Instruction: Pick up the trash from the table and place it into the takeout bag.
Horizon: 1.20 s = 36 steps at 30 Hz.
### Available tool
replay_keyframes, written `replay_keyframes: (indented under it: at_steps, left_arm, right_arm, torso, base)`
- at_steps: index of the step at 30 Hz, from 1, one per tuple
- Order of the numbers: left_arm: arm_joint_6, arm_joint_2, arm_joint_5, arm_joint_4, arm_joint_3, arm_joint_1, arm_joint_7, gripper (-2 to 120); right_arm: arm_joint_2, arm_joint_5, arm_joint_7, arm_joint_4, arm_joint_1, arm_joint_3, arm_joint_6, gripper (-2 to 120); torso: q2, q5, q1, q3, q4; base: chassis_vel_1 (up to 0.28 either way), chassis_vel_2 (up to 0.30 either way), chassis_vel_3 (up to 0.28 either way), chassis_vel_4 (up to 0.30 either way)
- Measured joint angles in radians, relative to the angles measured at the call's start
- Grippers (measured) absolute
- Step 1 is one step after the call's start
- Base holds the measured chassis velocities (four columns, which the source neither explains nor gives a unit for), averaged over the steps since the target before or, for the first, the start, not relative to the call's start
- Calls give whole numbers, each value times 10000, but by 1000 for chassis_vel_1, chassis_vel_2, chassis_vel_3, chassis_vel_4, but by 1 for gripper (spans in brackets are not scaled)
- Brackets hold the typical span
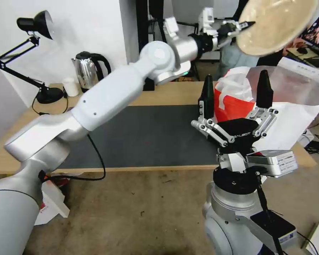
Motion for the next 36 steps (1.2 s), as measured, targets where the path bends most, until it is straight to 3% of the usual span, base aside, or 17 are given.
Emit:
replay_keyframes:
  at_steps: [11, 36]
  left_arm:
    - [-85, -996, 331, 649, 772, 28, 171, 1]
    - [-114, -501, 761, 251, 1667, 332, 667, 1]
  right_arm:
    - [77, -66, -4, -164, 22, -63, 140, 100]
    - [41, -44, 7, -263, 110, -43, 204, 100]
  torso:
    - [3, 0, -1, 0, 0]
    - [1, -3, -2, 0, 1]
  base:
    - [0, 0, 0, 0]
    - [0, 0, 0, 0]
